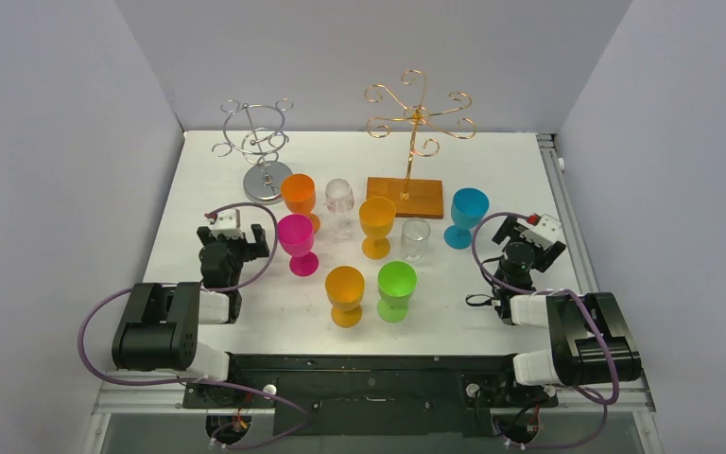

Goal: Place the wine glass upside down on the wine glass rack
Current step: Pick up the wine glass at the center of the board.

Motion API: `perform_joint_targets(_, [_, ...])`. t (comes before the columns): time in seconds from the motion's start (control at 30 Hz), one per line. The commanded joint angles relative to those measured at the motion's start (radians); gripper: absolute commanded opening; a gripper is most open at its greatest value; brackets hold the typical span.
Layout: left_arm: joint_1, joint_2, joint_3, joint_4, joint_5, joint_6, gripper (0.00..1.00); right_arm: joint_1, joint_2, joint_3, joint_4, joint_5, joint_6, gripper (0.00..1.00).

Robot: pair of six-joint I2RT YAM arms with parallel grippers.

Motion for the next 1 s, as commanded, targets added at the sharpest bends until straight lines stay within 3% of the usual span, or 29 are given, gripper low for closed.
perform_joint_targets(0.0, [-0.004, 0.0, 0.026, 0.031, -0.002, -0.004, 0.96, 0.002, -0.007, 0.01, 0.051, -0.001, -0.004, 0.85])
perform_joint_targets(0.2, [-0.003, 0.0, 0.027, 0.028, -0.003, -0.004, 0.96, 0.003, -0.019, 0.014, 0.045, 0.005, -0.002, 0.85])
perform_joint_targets(0.3, [0.003, -0.018, 0.026, 0.02, 0.037, -0.004, 0.96, 0.018, -0.082, 0.066, -0.085, 0.027, -0.011, 0.85])
perform_joint_targets(0.37, [0.045, -0.069, 0.084, -0.132, 0.108, -0.008, 0.96, 0.037, -0.133, 0.17, -0.369, 0.101, 0.025, 0.85])
perform_joint_targets(0.47, [0.048, -0.132, 0.254, -0.499, 0.142, 0.039, 0.96, 0.029, -0.163, 0.38, -0.807, 0.131, 0.15, 0.85])
perform_joint_targets(0.53, [0.05, -0.17, 0.307, -0.623, 0.149, 0.058, 0.96, 0.026, -0.134, 0.498, -0.971, 0.099, 0.191, 0.85])
perform_joint_targets(0.6, [0.061, -0.235, 0.292, -0.665, 0.167, 0.056, 0.96, 0.005, -0.121, 0.564, -1.079, 0.038, 0.292, 0.85])
perform_joint_targets(0.77, [0.076, -0.43, 0.314, -0.858, 0.201, 0.006, 0.96, -0.137, -0.206, 0.571, -1.084, -0.451, 0.441, 0.85])
perform_joint_targets(0.83, [0.086, -0.47, 0.36, -0.976, 0.226, -0.02, 0.96, -0.102, -0.258, 0.596, -1.145, -0.413, 0.397, 0.85])
perform_joint_targets(0.97, [0.091, -0.539, 0.428, -1.157, 0.269, -0.04, 0.96, 0.122, -0.381, 0.645, -1.301, -0.16, 0.308, 0.84])
